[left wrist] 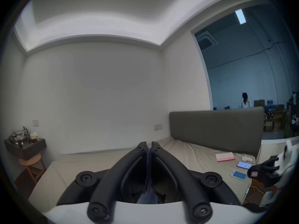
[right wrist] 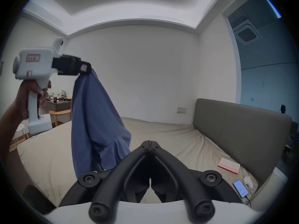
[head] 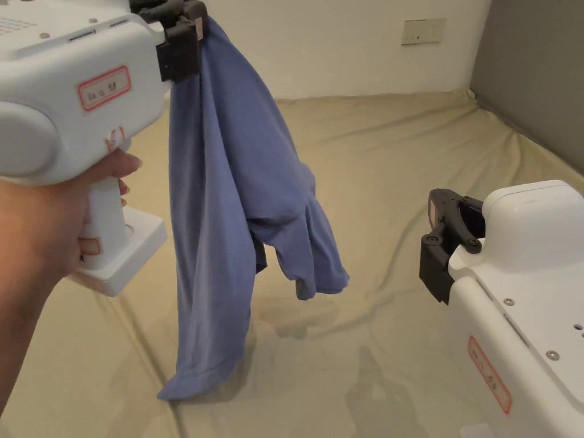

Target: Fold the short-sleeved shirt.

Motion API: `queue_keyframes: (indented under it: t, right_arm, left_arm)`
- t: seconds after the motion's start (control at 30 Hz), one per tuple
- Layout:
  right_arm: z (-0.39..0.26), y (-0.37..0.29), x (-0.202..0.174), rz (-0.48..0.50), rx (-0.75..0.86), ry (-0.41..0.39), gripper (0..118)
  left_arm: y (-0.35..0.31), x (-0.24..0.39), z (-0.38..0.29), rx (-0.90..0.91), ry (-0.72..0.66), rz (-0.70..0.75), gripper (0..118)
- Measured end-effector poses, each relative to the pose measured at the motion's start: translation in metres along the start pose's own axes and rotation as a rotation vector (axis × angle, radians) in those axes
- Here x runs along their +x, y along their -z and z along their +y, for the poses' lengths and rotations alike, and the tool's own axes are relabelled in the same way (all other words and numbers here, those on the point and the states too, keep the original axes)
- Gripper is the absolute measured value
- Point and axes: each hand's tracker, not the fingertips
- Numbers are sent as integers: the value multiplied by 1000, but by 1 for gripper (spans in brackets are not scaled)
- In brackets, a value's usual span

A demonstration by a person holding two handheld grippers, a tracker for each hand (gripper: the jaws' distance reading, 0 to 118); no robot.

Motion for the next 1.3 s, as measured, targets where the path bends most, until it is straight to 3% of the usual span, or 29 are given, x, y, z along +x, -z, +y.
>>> queue_keyframes:
  t: [0.1, 0.27, 0.4, 0.6, 0.63, 0.67, 0.73, 0.77, 0.8, 0.83, 1.03, 1.17, 1.2, 1.23, 1.3]
  right_arm:
    - [-12, 6, 14, -21, -34, 17, 0]
    - [-36, 20, 30, -51, -101, 35, 0]
    - [-49, 28, 38, -66, -144, 42, 0]
    - [-58, 35, 38, -69, -182, 27, 0]
    - [-58, 36, 36, -66, -184, 25, 0]
    - [-57, 37, 34, -63, -184, 23, 0]
    - [-54, 36, 28, -48, -179, 14, 0]
    - [-51, 36, 26, -39, -173, 9, 0]
    - [-49, 35, 23, -30, -167, 5, 0]
    - [-46, 34, 21, -22, -162, 1, 0]
    - [-19, 27, 4, 15, -98, -32, 0]
    - [-1, 22, -13, 32, -49, -61, 0]
    - [3, 20, -18, 39, -37, -65, 0]
    - [7, 18, -23, 47, -23, -70, 0]
    - [12, 15, -33, 49, 3, -89, 0]
  left_arm:
    - [42, 33, -45, -123, 24, -44, 1]
    - [97, 72, -175, -456, 52, -74, 1]
    - [107, 94, -281, -736, 44, -19, 2]
    - [79, 92, -353, -879, -139, 12, 5]
    - [74, 89, -353, -875, -143, 17, 11]
    - [70, 87, -351, -868, -146, 19, 26]
    - [58, 79, -332, -830, -185, -2, 67]
    - [52, 76, -321, -813, -184, 6, 95]
    - [44, 71, -310, -768, -182, 19, 108]
    - [34, 64, -295, -713, -178, 28, 111]
    - [-45, 38, -177, -377, -143, 184, 111]
    - [-89, 30, -125, -251, -96, 300, 107]
    - [-99, 29, -115, -218, -87, 335, 101]
    - [-108, 29, -108, -182, -86, 358, 86]
    - [-126, 35, -92, -103, -94, 388, 28]
